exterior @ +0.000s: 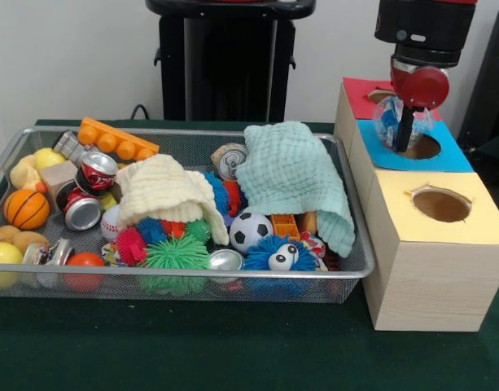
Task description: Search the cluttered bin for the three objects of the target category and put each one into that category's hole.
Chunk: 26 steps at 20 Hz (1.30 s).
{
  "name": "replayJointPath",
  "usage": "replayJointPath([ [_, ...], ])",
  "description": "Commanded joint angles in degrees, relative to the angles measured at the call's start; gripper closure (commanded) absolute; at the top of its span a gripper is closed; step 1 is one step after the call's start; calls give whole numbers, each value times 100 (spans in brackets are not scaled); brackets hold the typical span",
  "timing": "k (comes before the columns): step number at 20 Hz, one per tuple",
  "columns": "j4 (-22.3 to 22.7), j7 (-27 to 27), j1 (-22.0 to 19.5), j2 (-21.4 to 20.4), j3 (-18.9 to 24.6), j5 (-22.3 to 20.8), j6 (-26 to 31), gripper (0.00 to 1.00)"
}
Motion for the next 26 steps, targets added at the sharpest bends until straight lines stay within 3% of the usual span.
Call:
replayJointPath([
  [1, 337, 1921, -45, 160, 466, 96, -235, 100],
  [15, 185, 1924, 148, 15, 108, 94, 221, 100],
  [26, 365, 1805, 249, -267, -64, 14, 807, 100],
])
